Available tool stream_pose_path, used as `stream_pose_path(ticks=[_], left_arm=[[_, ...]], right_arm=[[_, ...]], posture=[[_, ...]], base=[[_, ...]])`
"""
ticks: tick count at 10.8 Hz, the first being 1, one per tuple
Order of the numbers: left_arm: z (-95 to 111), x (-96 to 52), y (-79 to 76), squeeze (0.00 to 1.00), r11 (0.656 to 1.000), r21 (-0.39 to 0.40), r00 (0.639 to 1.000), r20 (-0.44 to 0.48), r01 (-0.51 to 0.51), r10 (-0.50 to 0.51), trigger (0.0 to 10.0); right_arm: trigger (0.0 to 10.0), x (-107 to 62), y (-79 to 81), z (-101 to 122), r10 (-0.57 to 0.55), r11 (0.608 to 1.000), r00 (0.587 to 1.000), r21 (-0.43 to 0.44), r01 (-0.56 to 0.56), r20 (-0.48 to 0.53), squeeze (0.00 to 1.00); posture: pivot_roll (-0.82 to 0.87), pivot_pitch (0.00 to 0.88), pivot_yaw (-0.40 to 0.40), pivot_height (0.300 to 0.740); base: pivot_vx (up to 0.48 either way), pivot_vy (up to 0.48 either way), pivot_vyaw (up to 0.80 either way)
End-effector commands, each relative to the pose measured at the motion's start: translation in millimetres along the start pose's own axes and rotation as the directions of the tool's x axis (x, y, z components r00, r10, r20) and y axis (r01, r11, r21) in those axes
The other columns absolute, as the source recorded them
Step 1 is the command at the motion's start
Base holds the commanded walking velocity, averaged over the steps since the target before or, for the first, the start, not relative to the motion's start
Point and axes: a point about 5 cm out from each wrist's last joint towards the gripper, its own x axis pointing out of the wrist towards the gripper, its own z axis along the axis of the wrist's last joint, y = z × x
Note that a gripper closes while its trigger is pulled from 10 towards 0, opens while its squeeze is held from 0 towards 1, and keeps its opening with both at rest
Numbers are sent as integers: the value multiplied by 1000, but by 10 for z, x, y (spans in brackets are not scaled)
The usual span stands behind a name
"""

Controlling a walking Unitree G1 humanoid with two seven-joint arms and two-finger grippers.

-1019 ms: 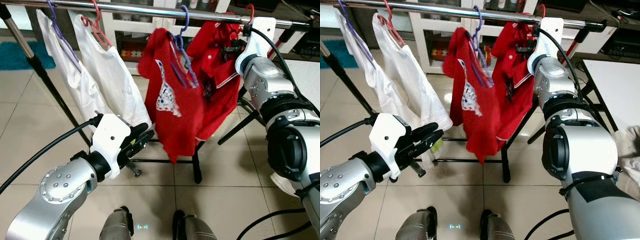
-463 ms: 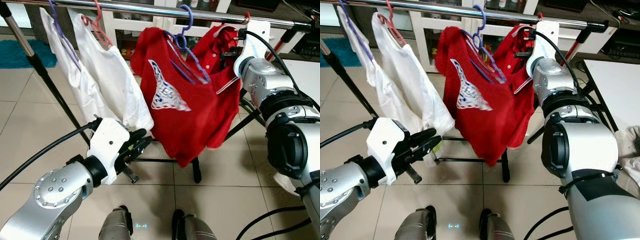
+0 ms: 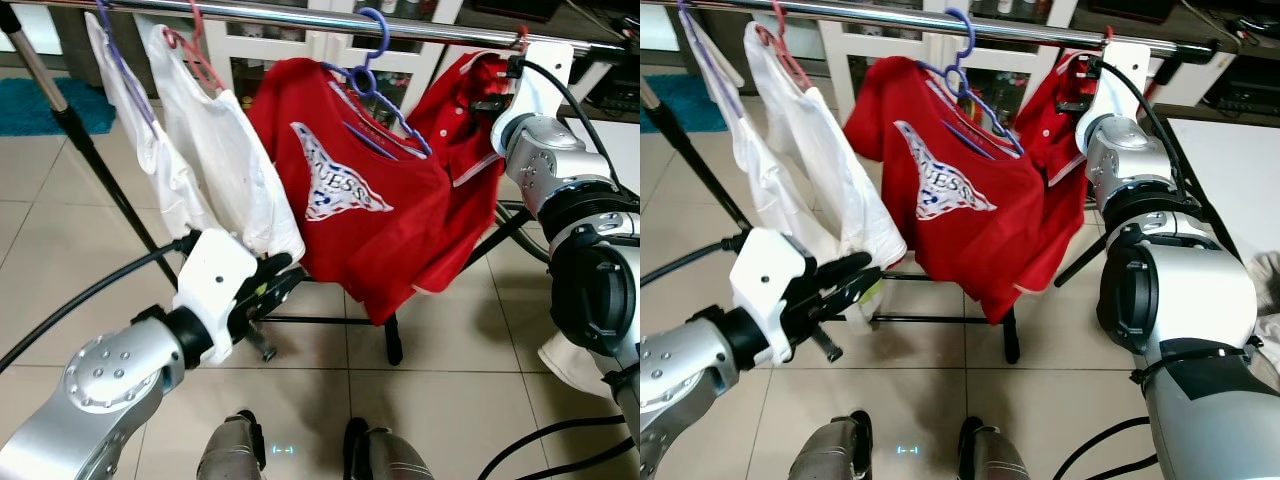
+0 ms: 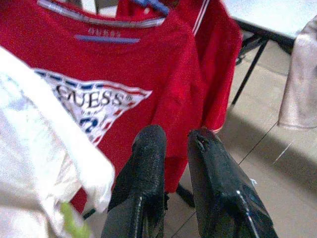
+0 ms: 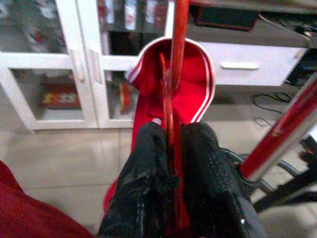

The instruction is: Hang hanger

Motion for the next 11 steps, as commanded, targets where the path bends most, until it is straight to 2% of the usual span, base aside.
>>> stream_pose_path(ticks=[1,5,8,9,10,11], left_arm=[[3,14,-32,0,1000,-15,1000,7,24,-24,10000],[-9,94,52,0,999,-21,999,17,30,-30,10000],[-98,176,122,0,999,-38,1000,12,-20,21,10000],[-148,233,155,0,998,-46,999,9,-47,48,10000],[-212,280,183,0,996,-35,997,-5,-76,76,10000],[-254,298,208,0,992,-44,993,-15,-115,114,10000]], right_arm=[[10000,-7,-69,-46,8,1000,1000,22,-8,-2,1000],[10000,-28,-118,132,156,987,986,-44,-154,51,1000],[10000,-87,-288,100,268,962,961,-67,-264,61,1000],[10000,-156,-397,71,325,944,942,-85,-318,81,1000],[10000,-333,-484,88,379,924,915,-109,-367,137,1000],[10000,-534,-487,91,421,906,890,-128,-403,174,1000]], posture=[[266,243,-91,740],[232,196,-48,740],[195,138,-2,740],[179,116,18,740],[167,98,31,740],[157,87,40,740]], base=[[0,0,0],[0,0,0],[0,0,0],[0,0,0],[0,0,0],[0,0,0]])
